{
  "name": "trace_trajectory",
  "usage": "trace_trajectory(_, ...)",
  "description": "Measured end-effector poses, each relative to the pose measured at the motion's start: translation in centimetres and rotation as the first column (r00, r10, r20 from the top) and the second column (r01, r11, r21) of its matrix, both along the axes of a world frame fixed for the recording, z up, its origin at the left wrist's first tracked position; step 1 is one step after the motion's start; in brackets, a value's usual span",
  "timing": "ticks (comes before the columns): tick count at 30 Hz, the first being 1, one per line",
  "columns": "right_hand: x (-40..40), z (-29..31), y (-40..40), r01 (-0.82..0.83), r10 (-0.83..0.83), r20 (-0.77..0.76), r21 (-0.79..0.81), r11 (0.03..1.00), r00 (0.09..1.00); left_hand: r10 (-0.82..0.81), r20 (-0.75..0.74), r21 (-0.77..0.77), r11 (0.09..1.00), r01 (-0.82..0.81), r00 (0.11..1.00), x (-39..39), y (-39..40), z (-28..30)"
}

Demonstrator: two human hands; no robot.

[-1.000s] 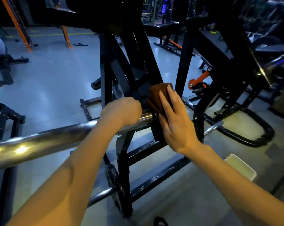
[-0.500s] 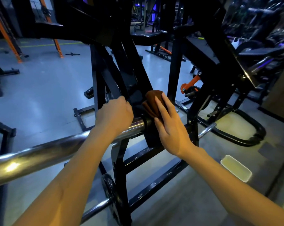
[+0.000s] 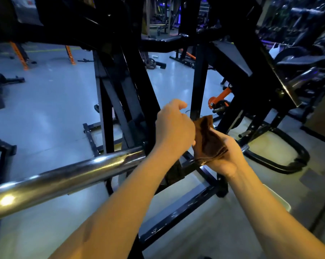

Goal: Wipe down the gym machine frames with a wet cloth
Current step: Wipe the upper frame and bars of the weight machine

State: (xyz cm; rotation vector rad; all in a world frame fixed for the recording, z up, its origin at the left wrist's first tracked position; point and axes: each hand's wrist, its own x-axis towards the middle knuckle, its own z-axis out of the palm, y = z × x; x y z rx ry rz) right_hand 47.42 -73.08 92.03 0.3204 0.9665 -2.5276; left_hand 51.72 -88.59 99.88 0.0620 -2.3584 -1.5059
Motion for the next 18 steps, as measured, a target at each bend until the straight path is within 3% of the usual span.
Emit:
trace_trajectory(3, -1.2, -0.2, 1.7, -0.013, 0.033, -0.111, 0.179, 0.984, 0.993, -0.075, 0.218, 0.343, 0.939, -0.005, 0.973, -2.8, 4.5, -1.6)
trace_trajectory(8, -5.6, -1.3, 5.3, -0.035, 0.169, -0.232, 0.488, 0.872, 0.958, -0.239, 0.463, 0.632, 0.765, -0.128, 0.853, -7.4, 10.1, -5.0)
trace_trajectory(10, -7.5, -1.2, 7.0, -0.104, 0.247, -0.215, 0.519, 0.848, 0.945, -0.260, 0.486, 0.688, 0.703, -0.182, 0.834, -10.2, 12.6, -6.8)
trace_trajectory(14, -11.5, -2.0, 10.4, -0.187, 0.293, -0.149, 0.489, 0.852, 0.945, -0.167, 0.524, 0.670, 0.686, -0.283, 0.835, -15.1, 16.5, -10.5)
trace_trajectory(18, -15.7, -2.8, 13.6, -0.145, 0.185, -0.046, 0.447, 0.883, 0.982, -0.164, 0.506, 0.716, 0.627, -0.307, 0.847, -18.3, 19.2, -12.2)
